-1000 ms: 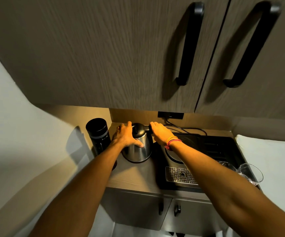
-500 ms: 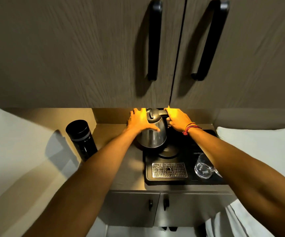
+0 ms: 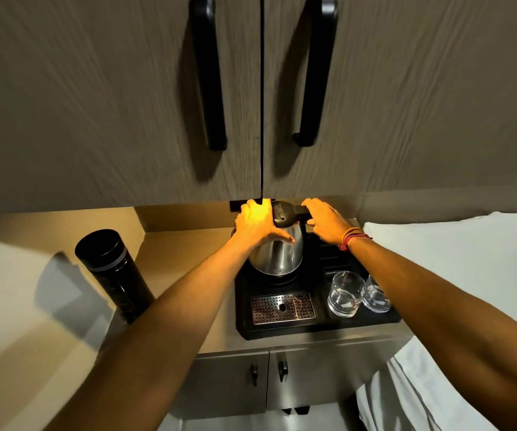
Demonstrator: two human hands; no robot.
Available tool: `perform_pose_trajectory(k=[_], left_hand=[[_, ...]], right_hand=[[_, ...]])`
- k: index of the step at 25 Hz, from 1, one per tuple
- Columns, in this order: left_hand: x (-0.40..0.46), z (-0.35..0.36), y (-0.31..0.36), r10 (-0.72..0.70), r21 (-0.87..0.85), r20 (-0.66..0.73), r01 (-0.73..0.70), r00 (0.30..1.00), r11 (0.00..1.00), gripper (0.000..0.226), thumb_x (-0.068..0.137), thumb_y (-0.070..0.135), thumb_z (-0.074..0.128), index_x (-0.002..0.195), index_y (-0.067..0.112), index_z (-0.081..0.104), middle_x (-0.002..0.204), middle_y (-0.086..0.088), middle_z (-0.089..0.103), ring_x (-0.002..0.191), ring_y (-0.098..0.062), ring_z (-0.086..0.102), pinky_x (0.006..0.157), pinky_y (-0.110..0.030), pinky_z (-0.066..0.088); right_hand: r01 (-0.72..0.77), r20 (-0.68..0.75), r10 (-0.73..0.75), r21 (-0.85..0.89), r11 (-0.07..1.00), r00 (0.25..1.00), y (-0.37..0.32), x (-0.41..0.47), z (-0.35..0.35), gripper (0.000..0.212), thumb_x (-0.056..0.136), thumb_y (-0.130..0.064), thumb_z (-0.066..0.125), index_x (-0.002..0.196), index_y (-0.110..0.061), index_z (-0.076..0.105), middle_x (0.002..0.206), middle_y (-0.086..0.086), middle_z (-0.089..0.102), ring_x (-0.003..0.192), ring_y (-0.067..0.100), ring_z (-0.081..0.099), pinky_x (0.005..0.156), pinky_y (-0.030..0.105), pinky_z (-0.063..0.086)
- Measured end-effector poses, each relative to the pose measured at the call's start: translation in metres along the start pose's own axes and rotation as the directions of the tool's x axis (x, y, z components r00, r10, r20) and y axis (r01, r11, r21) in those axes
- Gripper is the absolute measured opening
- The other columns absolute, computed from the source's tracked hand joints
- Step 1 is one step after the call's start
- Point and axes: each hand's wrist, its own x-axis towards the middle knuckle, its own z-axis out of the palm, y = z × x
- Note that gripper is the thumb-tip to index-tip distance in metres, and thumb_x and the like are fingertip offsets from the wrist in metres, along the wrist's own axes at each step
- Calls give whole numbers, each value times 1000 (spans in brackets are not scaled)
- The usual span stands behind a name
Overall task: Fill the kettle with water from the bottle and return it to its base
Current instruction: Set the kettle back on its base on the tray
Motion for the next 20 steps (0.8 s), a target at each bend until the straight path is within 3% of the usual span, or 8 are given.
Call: perform_pose_trajectory(k=[16,18,20], left_hand=[[-5,11,-10,16,17,-2,-16,1000,1000,112,54,69,87,140,14,42,134,-18,52,126,-38,52,100,-54,49],[-2,11,-11,15,23,14,-15,1000,1000,115,55,71,86,144,15,40,136,-17,52,128,-38,51,102,-56,48],[-3,14,-13,30,38,-11,-30,999,999,118,57,73,82,149,15,36,140,-16,51,131,-37,48,104,-59,45]], right_hand=[[79,77,-78,-8,997,994,6,-3,3,27,91,-4,56,117,-7,51,113,18,56,102,34,57,86,43,48],[68,86,-68,-1,998,994,7,-4,4,30,92,-6,55,121,-9,49,117,16,54,107,34,57,87,42,49],[34,60,-35,30,999,998,7,-8,7,46,93,-11,55,137,-11,40,134,13,48,121,35,53,97,47,50]])
